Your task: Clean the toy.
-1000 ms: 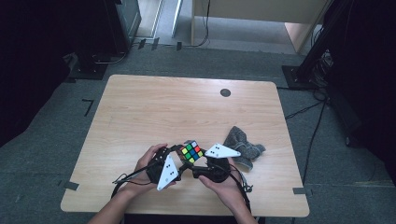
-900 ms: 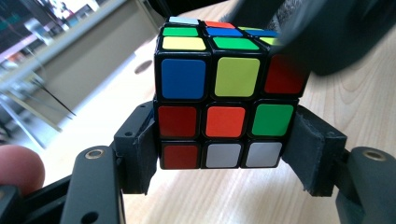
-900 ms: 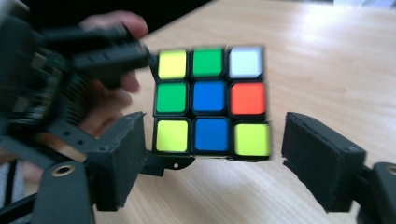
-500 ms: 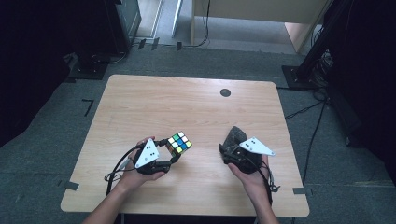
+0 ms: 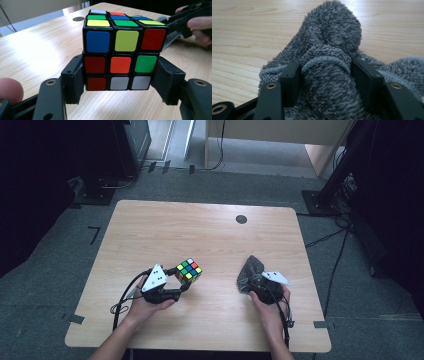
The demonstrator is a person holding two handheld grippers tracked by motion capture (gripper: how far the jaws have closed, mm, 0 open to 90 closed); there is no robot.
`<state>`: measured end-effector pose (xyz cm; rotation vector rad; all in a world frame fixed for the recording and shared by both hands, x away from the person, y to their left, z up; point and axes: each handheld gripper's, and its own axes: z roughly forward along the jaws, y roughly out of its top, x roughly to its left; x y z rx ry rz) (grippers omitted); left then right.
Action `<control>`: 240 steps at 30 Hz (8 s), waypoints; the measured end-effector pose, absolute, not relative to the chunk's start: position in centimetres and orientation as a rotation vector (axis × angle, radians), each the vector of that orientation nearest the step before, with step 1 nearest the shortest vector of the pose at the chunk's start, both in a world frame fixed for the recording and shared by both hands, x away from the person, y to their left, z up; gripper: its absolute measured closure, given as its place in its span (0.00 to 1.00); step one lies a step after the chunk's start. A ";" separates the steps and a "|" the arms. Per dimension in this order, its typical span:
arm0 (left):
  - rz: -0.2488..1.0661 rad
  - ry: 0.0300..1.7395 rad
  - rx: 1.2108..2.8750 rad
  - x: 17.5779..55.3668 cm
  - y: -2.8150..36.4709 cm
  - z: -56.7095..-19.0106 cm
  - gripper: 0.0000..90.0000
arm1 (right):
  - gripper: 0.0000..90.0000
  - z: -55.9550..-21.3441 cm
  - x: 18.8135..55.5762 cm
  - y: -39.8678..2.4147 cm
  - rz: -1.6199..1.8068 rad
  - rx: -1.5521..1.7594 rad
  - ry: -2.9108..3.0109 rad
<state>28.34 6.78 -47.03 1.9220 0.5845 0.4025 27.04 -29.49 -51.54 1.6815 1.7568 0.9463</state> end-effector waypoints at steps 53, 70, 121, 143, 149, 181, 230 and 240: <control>0.386 0.376 1.990 26.3 4.4 -46.8 0.38 | 0.74 -42.6 21.7 -21.6 1.518 0.994 1.902; 0.401 0.360 1.987 26.1 4.2 -46.6 0.38 | 0.74 -42.2 20.7 -20.2 1.572 0.878 1.941; 0.397 0.470 2.019 26.4 4.3 -45.2 0.38 | 0.74 -44.1 22.4 -21.6 1.300 1.043 1.910; 0.138 0.415 1.739 27.1 7.1 -44.1 0.38 | 0.78 -43.7 22.0 -22.0 1.648 1.005 1.898; 0.126 0.440 1.700 27.3 7.6 -43.9 0.38 | 0.78 -44.8 22.4 -21.6 1.569 1.042 1.975; 0.038 0.521 1.544 27.8 8.5 -43.9 0.38 | 0.79 -45.3 21.5 -19.9 1.810 0.997 1.921; 0.132 0.526 1.642 27.7 8.3 -44.1 0.38 | 0.79 -44.9 22.7 -23.6 1.600 1.117 1.772; 0.203 0.517 1.728 27.5 7.3 -44.8 0.38 | 0.58 -47.7 24.8 -26.5 1.352 1.378 1.745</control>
